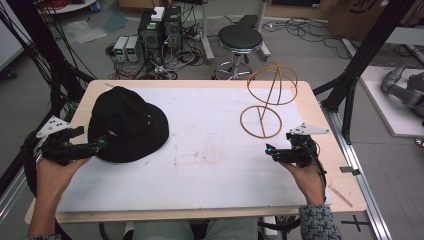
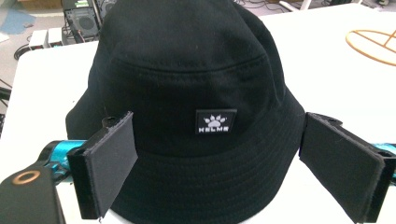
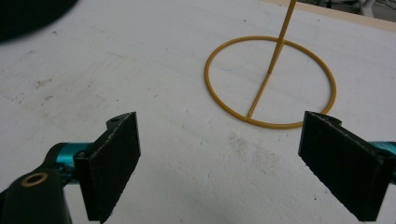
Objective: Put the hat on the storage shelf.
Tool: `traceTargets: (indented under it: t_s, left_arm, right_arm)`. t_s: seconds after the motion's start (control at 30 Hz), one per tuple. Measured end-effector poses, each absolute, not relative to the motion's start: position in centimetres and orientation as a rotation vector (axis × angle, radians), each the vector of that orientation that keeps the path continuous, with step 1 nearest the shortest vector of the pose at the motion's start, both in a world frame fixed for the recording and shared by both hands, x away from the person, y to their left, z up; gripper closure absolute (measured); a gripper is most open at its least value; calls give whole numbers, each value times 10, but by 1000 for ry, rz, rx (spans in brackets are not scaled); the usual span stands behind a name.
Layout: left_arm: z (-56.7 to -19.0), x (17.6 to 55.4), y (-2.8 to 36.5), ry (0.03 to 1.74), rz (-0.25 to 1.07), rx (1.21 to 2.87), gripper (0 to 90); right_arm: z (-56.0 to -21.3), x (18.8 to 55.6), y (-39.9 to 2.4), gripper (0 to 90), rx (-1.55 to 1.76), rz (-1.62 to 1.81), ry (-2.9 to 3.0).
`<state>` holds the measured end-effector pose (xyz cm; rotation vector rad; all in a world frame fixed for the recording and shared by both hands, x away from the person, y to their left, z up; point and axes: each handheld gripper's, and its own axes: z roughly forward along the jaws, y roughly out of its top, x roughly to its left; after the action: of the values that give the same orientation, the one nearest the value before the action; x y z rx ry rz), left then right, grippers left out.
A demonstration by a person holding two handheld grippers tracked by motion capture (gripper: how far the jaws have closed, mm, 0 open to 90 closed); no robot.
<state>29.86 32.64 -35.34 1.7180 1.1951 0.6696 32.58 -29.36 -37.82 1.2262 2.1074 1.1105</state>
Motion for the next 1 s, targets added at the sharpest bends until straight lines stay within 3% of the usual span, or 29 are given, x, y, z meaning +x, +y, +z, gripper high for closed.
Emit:
traceTargets:
  t_s: [0.63, 1.0]
  left_arm:
    - [-331, 332, 314, 1124, 729, 1668, 119]
    - [-317, 374, 298, 1102, 768, 1692, 118]
  right_arm:
    - [-382, 299, -302, 126, 1208, 1110, 2120]
    - [-380, 291, -304, 125, 1209, 1099, 2109]
